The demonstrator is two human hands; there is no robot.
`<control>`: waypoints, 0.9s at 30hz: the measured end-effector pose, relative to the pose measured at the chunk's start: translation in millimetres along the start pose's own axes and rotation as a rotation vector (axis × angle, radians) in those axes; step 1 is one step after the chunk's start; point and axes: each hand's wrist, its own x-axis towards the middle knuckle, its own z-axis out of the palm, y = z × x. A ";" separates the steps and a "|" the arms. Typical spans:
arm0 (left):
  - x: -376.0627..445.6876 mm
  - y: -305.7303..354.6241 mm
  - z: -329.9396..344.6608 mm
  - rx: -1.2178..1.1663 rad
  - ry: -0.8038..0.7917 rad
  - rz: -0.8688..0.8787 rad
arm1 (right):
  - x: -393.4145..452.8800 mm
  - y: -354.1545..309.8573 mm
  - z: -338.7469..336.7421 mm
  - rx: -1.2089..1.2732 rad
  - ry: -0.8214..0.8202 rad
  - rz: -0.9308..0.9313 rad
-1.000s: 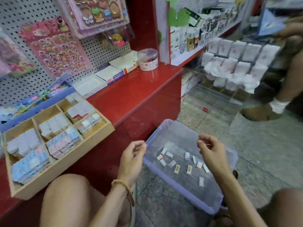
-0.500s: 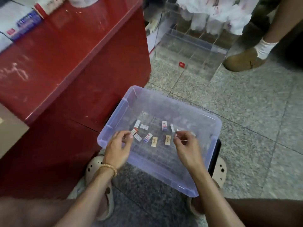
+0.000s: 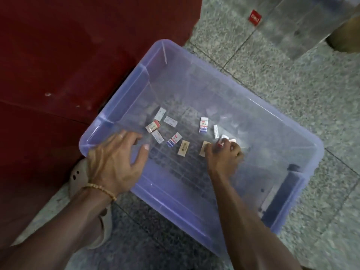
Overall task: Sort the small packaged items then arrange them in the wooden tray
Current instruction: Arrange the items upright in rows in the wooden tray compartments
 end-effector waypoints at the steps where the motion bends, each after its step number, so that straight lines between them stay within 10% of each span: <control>1: -0.3 -0.1 0.3 0.001 0.010 0.001 | -1.7 -2.0 11.7 -0.015 -0.005 -0.030; 14: -0.7 -2.4 4.5 -0.030 0.091 0.029 | -16.1 20.6 46.1 -0.304 -0.293 -0.632; 27: -1.9 -3.0 4.7 -0.015 0.109 0.052 | 21.7 -22.7 86.4 -0.402 -0.147 -1.049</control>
